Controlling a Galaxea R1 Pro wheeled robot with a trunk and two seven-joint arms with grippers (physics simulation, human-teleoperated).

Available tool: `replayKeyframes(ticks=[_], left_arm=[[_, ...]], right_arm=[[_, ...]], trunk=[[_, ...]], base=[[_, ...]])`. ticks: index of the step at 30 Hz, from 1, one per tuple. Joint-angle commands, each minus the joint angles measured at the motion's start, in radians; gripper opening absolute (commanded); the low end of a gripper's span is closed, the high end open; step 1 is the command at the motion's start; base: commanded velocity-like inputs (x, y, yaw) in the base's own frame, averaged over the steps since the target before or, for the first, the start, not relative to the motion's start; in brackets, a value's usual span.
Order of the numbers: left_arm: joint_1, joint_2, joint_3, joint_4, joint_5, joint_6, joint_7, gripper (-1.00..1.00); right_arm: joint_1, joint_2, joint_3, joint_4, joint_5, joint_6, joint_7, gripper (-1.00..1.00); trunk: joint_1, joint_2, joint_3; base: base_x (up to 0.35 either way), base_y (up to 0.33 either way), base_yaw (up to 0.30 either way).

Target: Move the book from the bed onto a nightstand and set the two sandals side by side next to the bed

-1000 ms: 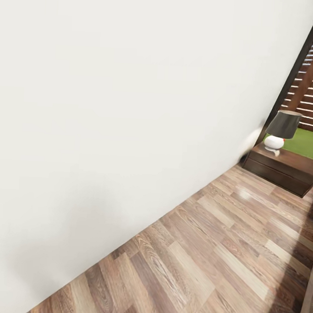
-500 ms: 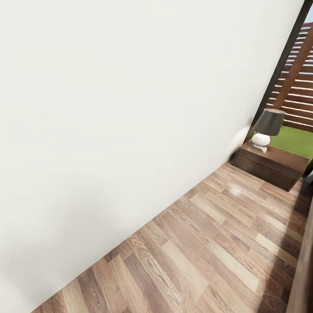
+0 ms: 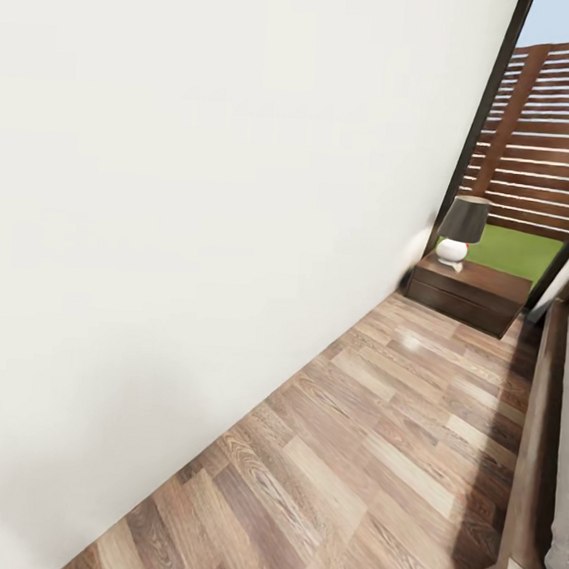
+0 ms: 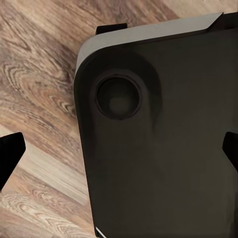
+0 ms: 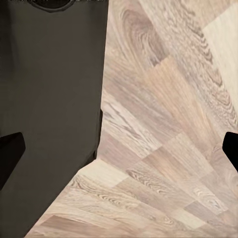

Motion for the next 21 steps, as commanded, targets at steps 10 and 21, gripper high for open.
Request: replayKeyframes(ticks=[10, 21], left_arm=[[0.000, 0.000, -0.009, 0.000, 0.009, -0.004, 0.004, 1.00], [0.000, 0.000, -0.009, 0.000, 0.009, -0.004, 0.004, 1.00]], right_arm=[[-0.001, 0.003, 0.009, 0.001, -0.001, 0.005, -0.004, 1.00], [-0.001, 0.003, 0.009, 0.001, -0.001, 0.006, -0.003, 1.00]], trunk=[[0.000, 0.000, 0.003], [0.000, 0.000, 0.008]], base=[[0.000, 0.000, -0.141], [0.000, 0.000, -0.139]])
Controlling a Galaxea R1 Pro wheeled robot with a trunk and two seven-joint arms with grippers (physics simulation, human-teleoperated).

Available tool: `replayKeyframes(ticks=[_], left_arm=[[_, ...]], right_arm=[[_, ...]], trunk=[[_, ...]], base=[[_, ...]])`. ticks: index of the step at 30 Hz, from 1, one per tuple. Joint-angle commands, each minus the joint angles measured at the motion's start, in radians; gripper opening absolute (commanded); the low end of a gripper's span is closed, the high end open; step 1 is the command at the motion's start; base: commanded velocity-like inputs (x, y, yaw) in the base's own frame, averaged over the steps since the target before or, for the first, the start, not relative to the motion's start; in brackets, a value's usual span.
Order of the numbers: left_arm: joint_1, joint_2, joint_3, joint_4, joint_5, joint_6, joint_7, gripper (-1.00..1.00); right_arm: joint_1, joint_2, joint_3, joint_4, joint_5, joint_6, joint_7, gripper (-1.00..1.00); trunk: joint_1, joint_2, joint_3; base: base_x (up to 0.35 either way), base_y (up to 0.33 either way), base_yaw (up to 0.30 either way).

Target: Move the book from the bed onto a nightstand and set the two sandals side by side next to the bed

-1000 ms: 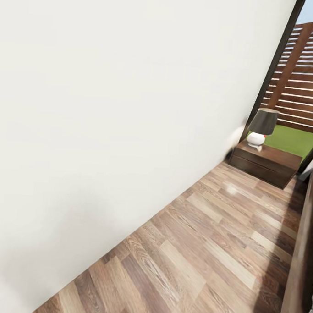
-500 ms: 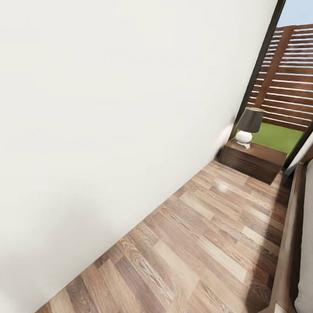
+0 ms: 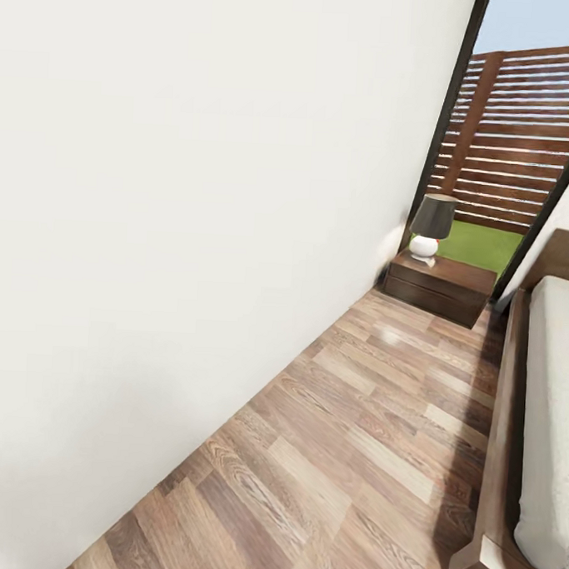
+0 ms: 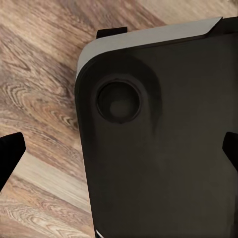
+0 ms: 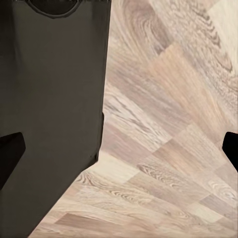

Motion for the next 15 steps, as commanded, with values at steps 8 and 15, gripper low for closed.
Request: replayKeyframes(ticks=[8, 15], left_arm=[[0.000, -0.001, -0.009, 0.000, 0.009, -0.004, 0.004, 1.00], [0.000, -0.002, -0.010, 0.000, 0.009, -0.004, 0.004, 1.00]], right_arm=[[-0.001, 0.001, 0.008, 0.001, -0.001, 0.005, -0.003, 1.00], [-0.001, 0.001, 0.008, 0.001, -0.001, 0.005, -0.003, 1.00]], trunk=[[0.000, 0.000, 0.003], [0.000, 0.000, 0.005]], base=[[0.000, 0.000, -0.139], [0.000, 0.000, -0.139]])
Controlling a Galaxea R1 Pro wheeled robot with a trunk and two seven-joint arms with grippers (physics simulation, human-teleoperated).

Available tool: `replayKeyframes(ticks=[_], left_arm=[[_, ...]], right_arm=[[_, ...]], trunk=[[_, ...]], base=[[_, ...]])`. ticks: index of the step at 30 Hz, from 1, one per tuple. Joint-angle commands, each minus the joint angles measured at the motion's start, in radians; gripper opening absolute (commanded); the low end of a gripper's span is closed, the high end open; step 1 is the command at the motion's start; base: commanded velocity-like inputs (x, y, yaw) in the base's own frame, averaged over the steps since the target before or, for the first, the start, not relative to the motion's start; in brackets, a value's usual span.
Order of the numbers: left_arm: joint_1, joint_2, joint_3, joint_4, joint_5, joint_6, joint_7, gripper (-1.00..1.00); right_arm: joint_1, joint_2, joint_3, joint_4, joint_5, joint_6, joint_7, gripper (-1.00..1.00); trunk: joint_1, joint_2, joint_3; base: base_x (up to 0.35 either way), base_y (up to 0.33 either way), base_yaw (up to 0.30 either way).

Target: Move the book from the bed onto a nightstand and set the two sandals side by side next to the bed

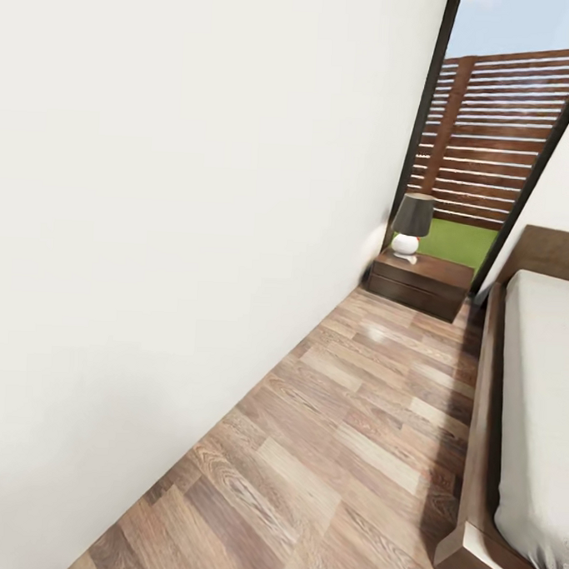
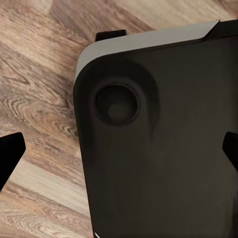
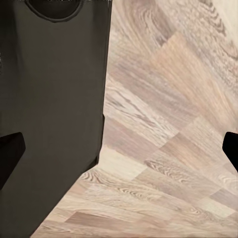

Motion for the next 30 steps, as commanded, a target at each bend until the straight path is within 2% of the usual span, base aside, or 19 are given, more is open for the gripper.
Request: replayKeyframes(ticks=[1, 30], left_arm=[[0.000, 0.000, -0.009, 0.001, 0.009, -0.004, 0.004, 1.00], [0.000, 0.000, -0.009, 0.001, 0.009, -0.004, 0.004, 1.00]], right_arm=[[-0.001, 0.001, 0.008, 0.001, -0.001, 0.004, -0.003, 1.00], [-0.001, 0.001, 0.008, 0.001, -0.001, 0.004, -0.003, 1.00]], trunk=[[0.000, 0.000, 0.000], [0.000, 0.000, 0.012]], base=[[0.000, 0.000, -0.139], [0.000, 0.000, -0.138]])
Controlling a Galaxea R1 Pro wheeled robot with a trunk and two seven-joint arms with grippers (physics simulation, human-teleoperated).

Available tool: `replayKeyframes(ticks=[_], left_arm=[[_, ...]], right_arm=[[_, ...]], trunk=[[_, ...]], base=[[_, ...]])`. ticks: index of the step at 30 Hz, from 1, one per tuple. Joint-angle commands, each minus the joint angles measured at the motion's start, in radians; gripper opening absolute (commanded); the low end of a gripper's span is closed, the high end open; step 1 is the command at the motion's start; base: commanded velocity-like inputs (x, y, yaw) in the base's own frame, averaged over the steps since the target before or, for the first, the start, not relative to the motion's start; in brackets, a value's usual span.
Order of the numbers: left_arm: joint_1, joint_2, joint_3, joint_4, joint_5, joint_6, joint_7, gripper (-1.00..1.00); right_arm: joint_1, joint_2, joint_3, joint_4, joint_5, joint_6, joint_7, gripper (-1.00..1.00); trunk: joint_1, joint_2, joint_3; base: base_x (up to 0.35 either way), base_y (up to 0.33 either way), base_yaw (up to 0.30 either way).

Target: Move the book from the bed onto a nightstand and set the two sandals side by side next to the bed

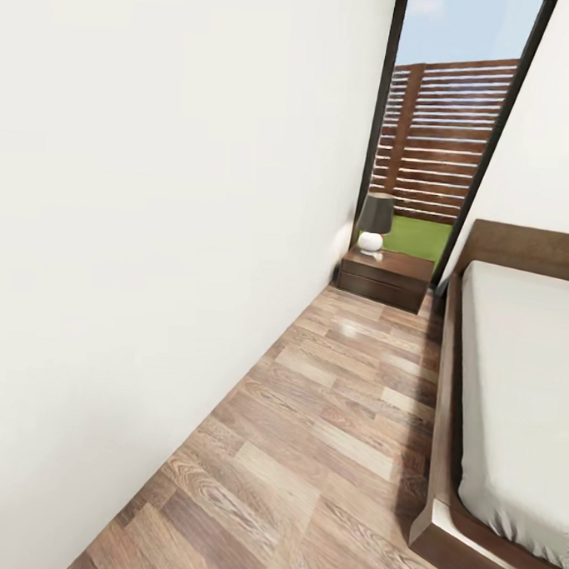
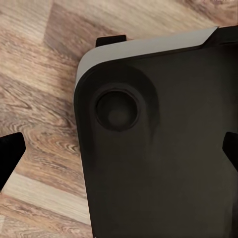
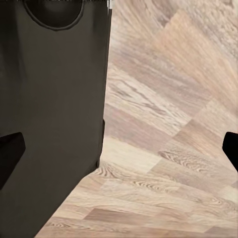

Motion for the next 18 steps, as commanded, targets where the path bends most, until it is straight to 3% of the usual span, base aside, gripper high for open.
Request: replayKeyframes(ticks=[1, 18], left_arm=[[0.000, 0.000, -0.009, 0.001, 0.009, -0.004, 0.004, 1.00], [0.000, 0.000, -0.009, 0.001, 0.009, -0.004, 0.004, 1.00]], right_arm=[[-0.001, 0.000, 0.008, 0.001, -0.001, 0.005, -0.003, 1.00], [-0.001, -0.001, 0.008, 0.001, -0.001, 0.005, -0.004, 1.00]], trunk=[[0.000, 0.000, 0.000], [0.000, 0.000, 0.006]], base=[[0.000, 0.000, -0.138], [0.000, 0.000, -0.119]])
